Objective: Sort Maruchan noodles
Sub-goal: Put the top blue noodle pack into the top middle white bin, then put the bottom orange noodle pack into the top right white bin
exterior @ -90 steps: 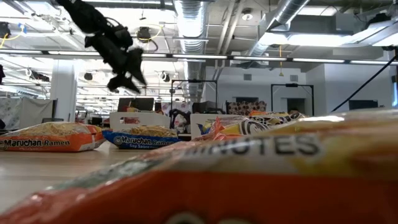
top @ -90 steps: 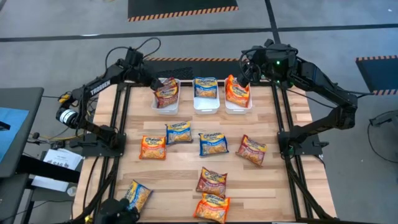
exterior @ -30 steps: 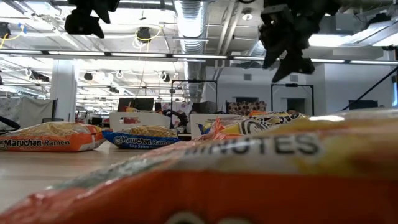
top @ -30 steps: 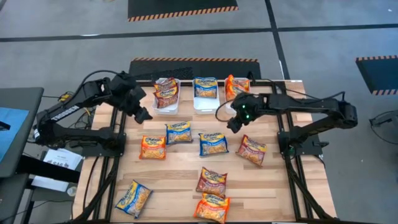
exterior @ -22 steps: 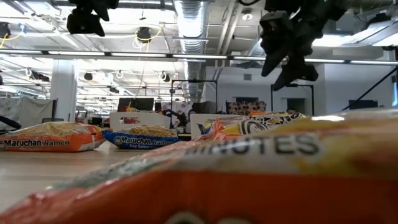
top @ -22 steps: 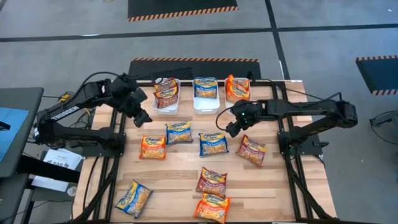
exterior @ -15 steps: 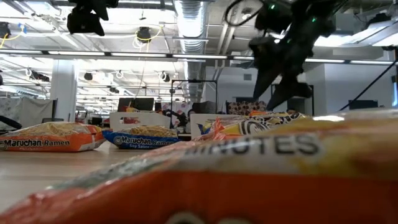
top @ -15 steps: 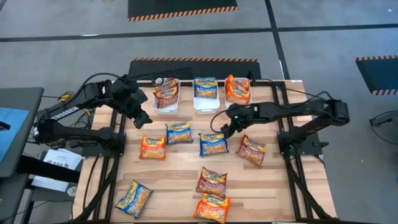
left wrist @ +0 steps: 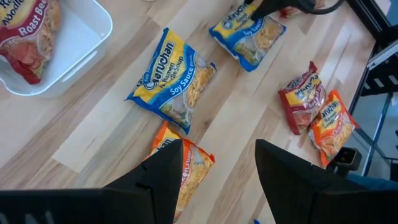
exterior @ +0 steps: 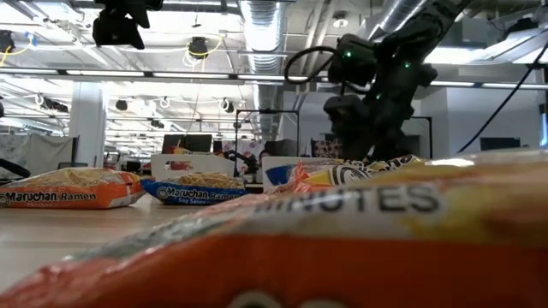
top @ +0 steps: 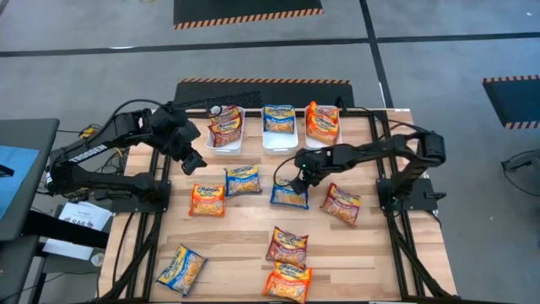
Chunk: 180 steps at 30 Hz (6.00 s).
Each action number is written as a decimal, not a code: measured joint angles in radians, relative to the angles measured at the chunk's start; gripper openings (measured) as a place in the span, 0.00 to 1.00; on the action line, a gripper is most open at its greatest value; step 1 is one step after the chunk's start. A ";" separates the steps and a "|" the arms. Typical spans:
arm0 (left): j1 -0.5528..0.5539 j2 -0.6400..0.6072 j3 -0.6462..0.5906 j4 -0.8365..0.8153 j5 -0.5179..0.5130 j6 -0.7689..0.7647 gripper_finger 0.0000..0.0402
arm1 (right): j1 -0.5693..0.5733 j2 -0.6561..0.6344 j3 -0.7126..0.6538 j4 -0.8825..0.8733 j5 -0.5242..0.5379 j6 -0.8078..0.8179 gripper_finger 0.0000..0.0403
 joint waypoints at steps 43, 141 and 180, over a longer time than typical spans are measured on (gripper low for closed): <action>0.000 0.000 0.000 0.000 -0.027 0.022 0.46 | 0.094 0.128 0.344 -0.320 0.117 -0.094 0.01; 0.168 0.055 0.013 0.261 -0.106 0.104 0.46 | -0.369 0.316 1.283 -0.781 0.349 -1.010 0.58; -0.233 0.027 -0.215 0.171 0.115 -0.115 0.46 | 0.155 0.112 0.921 -1.049 -0.177 -0.553 0.58</action>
